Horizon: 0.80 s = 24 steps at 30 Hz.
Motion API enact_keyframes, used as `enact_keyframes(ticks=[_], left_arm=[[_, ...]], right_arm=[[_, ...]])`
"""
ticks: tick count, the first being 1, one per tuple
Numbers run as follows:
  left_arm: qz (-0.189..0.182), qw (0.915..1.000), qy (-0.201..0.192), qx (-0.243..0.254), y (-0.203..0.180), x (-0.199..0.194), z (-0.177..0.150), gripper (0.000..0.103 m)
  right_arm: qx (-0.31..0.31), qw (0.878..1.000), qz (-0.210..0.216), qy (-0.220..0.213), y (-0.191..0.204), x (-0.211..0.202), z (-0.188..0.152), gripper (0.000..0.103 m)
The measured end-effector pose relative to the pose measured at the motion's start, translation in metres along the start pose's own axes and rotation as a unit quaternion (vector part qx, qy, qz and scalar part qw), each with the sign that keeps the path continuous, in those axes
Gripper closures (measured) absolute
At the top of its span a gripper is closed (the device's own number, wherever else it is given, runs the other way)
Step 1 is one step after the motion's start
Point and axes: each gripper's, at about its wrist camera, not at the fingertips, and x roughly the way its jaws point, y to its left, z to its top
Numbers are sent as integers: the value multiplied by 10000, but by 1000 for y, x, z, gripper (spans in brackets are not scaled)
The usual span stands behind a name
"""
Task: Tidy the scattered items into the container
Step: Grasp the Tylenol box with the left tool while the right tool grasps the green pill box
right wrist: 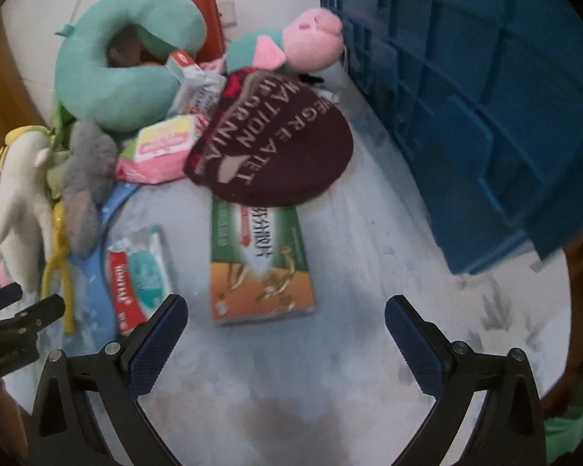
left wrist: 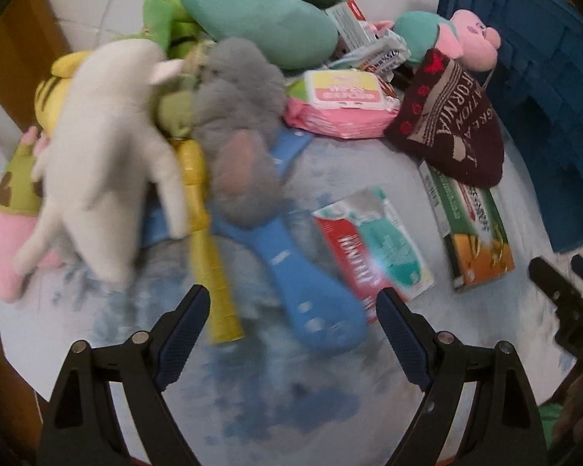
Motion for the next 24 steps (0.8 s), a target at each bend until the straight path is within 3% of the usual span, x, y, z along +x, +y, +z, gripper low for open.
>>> enact_keyframes(ticks=[6,12,17,24], left_arm=[[4,9986,183,-487,-33,39,16,15],[94,9972,388,-636,-53,72,23,15],[206,9975,438,-518,-55,87,22,14],[109,9982,450,-384,-26,77,10,21]], right_arm=[[-508,9984,176,172,-12,36,18,0],[-843,9953,338,331,-21,64,28,0],[-875,9942,483,397,-18,76,30,0],[-817,9939,570,482,-5,83,29,0]])
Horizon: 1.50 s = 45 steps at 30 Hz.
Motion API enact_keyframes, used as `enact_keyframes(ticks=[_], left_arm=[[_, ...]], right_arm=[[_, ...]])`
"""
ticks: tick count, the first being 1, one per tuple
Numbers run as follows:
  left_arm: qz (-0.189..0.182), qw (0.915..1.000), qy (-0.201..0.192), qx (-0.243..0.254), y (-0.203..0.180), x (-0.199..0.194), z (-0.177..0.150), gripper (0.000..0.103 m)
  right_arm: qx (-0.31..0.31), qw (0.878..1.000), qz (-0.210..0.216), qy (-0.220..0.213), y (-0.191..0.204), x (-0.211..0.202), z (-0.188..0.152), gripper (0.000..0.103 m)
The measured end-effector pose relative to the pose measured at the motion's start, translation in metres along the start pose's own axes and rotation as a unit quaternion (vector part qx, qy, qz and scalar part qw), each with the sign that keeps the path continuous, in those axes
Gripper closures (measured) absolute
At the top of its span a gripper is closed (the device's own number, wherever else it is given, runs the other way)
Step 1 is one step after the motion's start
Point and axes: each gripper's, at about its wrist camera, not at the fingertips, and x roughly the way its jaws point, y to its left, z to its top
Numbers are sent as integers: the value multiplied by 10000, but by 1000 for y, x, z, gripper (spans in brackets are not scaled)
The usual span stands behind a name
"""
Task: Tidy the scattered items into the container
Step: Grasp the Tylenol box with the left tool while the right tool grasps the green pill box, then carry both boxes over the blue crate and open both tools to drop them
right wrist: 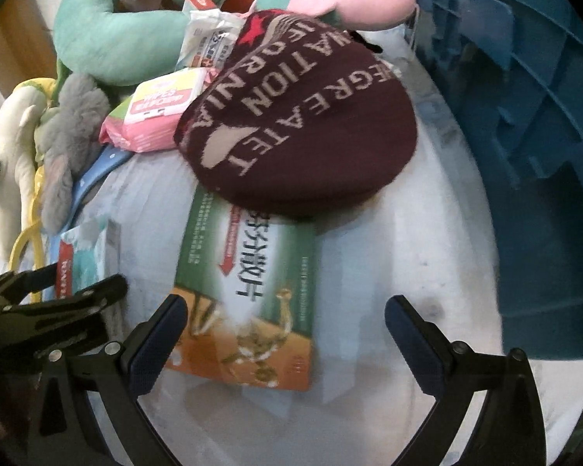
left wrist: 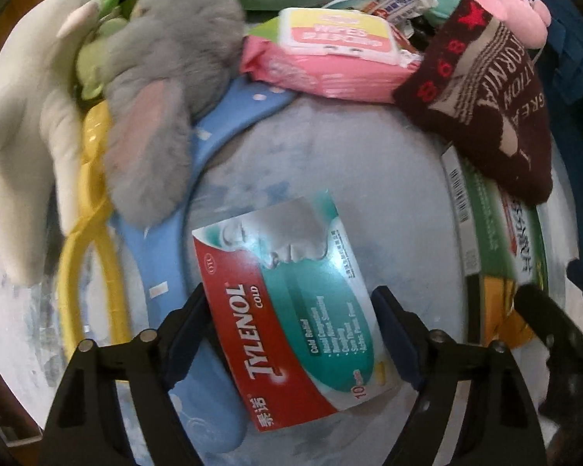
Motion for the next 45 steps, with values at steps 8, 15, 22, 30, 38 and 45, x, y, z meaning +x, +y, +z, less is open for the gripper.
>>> enact_keyframes(ticks=[8,15,22,30,38,45], left_arm=[[-42,9994,-240,253,27,-17,1,21],[-200,9986,-235,429,32,-11,3,22],[-401,9960,-514,613,34,-40,5,22],[-567,9907,-987,750,25,-85,8,22],[-702,9825,-1526,799,29,-136,22,22],[-835,9740,-1937,830,34,-177,29,22]], right_arm=[[73,9996,-200,194,27,22,-5,0],[171,9982,-561,100,38,28,-3,2],[120,9982,-562,178,53,7,-6,16],[278,9986,-420,-129,66,-54,-9,16],[193,9950,-527,-831,69,-131,0,16],[85,9875,-646,-1438,74,-173,20,16]])
